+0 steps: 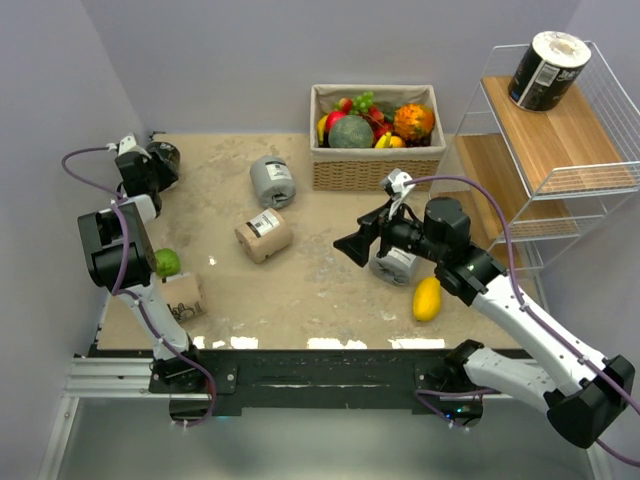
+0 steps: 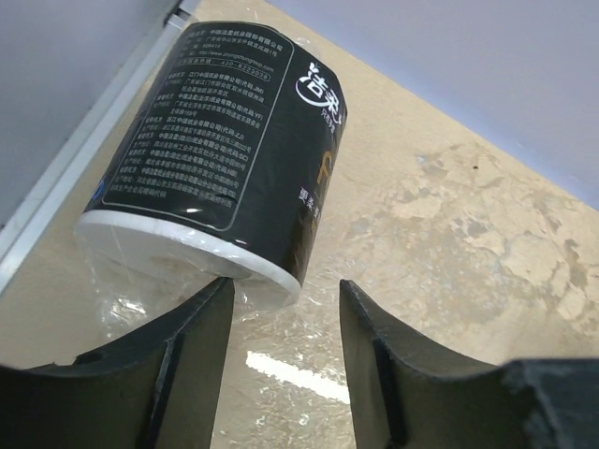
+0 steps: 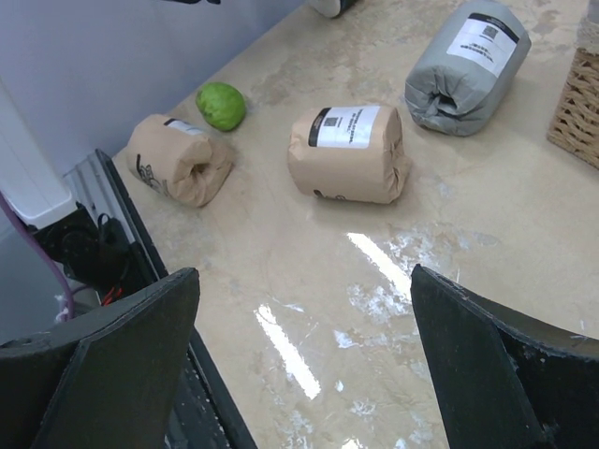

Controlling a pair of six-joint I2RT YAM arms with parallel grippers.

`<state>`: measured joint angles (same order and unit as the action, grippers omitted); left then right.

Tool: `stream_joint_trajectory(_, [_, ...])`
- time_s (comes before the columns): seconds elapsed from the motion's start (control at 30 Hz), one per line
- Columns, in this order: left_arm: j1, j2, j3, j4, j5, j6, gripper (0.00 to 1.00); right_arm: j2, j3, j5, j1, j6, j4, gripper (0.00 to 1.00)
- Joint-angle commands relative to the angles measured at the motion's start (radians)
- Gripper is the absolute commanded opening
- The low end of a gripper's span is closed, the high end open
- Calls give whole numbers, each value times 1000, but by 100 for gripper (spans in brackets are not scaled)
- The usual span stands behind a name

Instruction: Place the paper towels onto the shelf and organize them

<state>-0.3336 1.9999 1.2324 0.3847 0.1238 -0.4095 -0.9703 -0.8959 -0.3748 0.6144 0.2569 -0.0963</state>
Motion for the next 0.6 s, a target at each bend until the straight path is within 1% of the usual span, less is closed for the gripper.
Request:
stream_joint_trajectory(0.0, [-4, -32, 9, 13, 62, 0, 51, -7, -14, 34, 1, -24, 30, 99])
stream_joint_trajectory(0.13, [-2, -58, -5, 0, 31, -3, 46, 18, -6, 36, 1, -21, 29, 99])
stream_joint_trajectory(0.2, [-4, -91, -51, 20, -1, -14, 46, 24, 0, 46, 1, -16, 32, 99])
stream_joint_trajectory(0.23, [-4, -107, -68, 32, -15, -24, 53, 30, 2, 47, 2, -15, 32, 99])
stream_joint_trajectory(0.3, [-4, -136, -109, 60, -64, -35, 59, 35, 2, 47, 2, -10, 33, 99])
stream_joint_trajectory(0.33, [-2, -141, -117, 65, -91, -43, 65, 36, 2, 47, 1, -7, 36, 99])
stream_joint_trajectory(0.43, [-4, -133, -119, 65, -113, -57, 77, 41, -5, 33, 2, -8, 36, 99])
stream_joint_trajectory(0.53, [-4, -121, -116, 68, -122, -74, 80, 54, -3, 20, 1, -7, 49, 99])
stream_joint_trajectory(0.57, [-4, -118, -116, 91, -121, -75, 80, 64, -1, 19, 2, -7, 53, 99])
